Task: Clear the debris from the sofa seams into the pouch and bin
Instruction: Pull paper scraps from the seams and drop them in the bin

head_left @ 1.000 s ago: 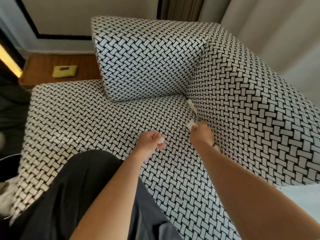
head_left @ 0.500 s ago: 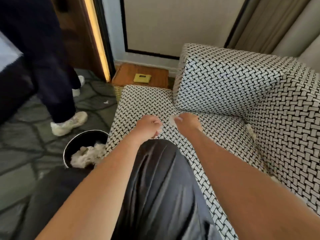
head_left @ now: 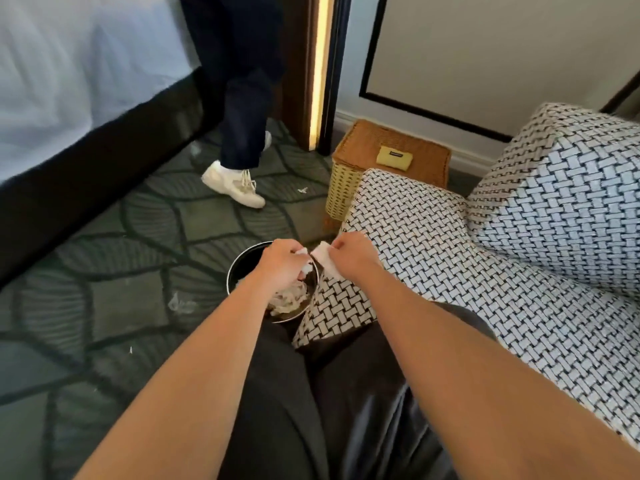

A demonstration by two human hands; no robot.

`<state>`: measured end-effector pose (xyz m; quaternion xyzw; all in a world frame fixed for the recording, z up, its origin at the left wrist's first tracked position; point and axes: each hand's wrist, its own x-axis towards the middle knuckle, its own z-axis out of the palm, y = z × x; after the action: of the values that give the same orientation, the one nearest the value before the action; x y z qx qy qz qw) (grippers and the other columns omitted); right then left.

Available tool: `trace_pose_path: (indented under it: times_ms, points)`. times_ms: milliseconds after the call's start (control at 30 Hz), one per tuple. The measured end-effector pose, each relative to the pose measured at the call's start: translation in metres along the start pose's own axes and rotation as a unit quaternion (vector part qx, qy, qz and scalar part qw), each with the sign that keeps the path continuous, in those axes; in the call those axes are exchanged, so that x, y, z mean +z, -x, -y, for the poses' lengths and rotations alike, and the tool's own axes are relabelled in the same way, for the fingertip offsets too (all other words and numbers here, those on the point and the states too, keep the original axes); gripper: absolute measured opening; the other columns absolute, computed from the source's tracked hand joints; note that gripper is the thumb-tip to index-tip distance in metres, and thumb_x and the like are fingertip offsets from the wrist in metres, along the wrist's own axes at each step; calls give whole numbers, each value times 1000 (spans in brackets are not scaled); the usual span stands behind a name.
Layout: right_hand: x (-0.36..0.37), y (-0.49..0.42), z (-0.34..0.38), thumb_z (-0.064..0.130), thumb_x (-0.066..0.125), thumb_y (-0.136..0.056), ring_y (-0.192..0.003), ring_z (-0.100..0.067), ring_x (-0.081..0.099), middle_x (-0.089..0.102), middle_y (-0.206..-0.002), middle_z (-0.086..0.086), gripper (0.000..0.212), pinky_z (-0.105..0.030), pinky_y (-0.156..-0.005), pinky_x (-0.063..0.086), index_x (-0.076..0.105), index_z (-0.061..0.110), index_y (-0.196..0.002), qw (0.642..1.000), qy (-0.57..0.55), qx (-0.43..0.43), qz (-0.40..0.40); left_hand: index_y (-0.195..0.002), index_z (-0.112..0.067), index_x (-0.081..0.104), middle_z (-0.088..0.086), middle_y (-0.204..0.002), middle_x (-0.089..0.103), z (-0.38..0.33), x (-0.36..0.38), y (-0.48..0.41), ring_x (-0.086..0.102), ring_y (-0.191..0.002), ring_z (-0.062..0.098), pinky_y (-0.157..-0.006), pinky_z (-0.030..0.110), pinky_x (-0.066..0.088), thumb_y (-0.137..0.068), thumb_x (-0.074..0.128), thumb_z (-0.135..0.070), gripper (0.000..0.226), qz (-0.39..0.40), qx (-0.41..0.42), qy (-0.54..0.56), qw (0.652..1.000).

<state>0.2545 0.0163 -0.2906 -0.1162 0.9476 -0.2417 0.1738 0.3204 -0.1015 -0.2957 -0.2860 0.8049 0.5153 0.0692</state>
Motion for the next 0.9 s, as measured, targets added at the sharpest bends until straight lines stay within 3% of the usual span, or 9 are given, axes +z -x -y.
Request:
trace_pose_path:
  times_ms: [167, 400, 600, 667, 767, 900]
  points:
    - [42, -23, 21, 16, 50, -87, -93, -27, 60, 67, -94, -11, 20, -32, -80, 47, 68, 6, -87, 999, -23, -4, 31, -64, -21, 55, 1, -60, 58, 48, -15, -24, 67, -82, 31, -77, 41, 56, -91, 49, -16, 28, -39, -52, 11, 998]
    - [90, -55, 25, 13, 50, -87, -93, -29, 59, 67, -93, -13, 20, -28, -78, 42, 66, 8, -77, 996, -40, 41, 62, -64, -18, 57, 19, -79, 64, 95, -10, -62, 65, -88, 36, -80, 47, 54, -90, 53, -20, 26, -72, -109, 50, 990]
    - [118, -69, 15, 8, 50, -85, -77, -25, 56, 64, -84, -15, 18, -23, -64, 37, 63, 1, -77, 992, -68, 65, 82, -91, -9, 63, 17, -99, 66, 108, -6, -87, 63, -94, 33, -86, 44, 52, -92, 48, -19, 18, -71, -116, 34, 990]
    - [124, -72, 13, 7, 48, -85, -80, -27, 61, 62, -79, -11, 18, -26, -69, 46, 64, -2, -82, 991, -80, 69, 84, -100, -6, 61, 17, -103, 65, 111, -4, -92, 62, -98, 33, -87, 43, 50, -93, 47, -18, 20, -69, -112, 18, 991]
    - [126, -73, 12, 4, 45, -86, -88, -29, 64, 66, -94, -12, 20, -38, -84, 52, 65, 5, -88, 986, -121, 75, 85, -117, -9, 56, 12, -115, 62, 110, -3, -95, 57, -108, 29, -92, 35, 45, -94, 45, -18, 27, -65, -117, -25, 991]
    - [120, -69, 13, 3, 45, -87, -86, -27, 66, 67, -96, -14, 21, -37, -80, 54, 64, 10, -86, 986, -135, 55, 83, -135, -12, 43, 11, -129, 54, 105, -2, -89, 53, -114, 28, -90, 31, 41, -96, 43, -20, 40, -42, -117, -46, 991]
